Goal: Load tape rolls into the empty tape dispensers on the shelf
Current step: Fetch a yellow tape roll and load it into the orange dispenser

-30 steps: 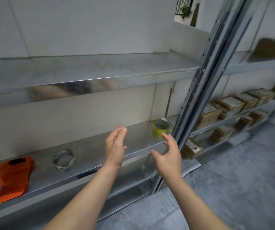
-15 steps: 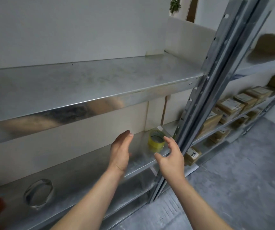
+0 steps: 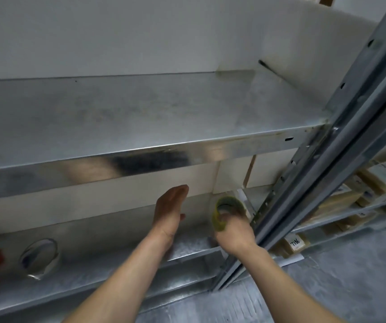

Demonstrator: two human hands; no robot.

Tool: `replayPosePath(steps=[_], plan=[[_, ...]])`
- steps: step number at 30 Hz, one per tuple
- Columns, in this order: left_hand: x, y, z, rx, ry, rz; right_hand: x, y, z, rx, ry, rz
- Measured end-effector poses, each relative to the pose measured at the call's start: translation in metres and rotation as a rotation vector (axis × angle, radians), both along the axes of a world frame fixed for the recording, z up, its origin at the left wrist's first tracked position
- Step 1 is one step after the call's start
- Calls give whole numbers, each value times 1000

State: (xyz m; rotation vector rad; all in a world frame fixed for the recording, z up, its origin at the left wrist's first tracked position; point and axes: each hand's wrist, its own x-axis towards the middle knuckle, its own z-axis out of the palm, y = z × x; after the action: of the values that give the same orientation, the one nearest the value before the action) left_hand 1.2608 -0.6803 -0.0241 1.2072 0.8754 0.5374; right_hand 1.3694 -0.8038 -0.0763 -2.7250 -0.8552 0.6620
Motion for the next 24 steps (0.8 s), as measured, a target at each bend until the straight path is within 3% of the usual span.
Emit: replayPosePath(steps=[5,10,13,15,17,20,24], plan=[[15,-10,-2,-34,40,76,19,6,-9,-192,7,175],[15,-15,-6,-38,84,148,22,13,-12,-161,80,190],[17,-19,-6,-16,117,167,21,26,1,152,328,-23],[17,-21,-6,19,162,152,22,36,20,544,646,-358],[17,-24,-3,57,207,132,22,42,44,714,1007,-541],[15,-26,4,133,248,99,21,48,62,793,1230,-472],[6,-22,11,207,259,146,12,49,72,882,1299,-343]])
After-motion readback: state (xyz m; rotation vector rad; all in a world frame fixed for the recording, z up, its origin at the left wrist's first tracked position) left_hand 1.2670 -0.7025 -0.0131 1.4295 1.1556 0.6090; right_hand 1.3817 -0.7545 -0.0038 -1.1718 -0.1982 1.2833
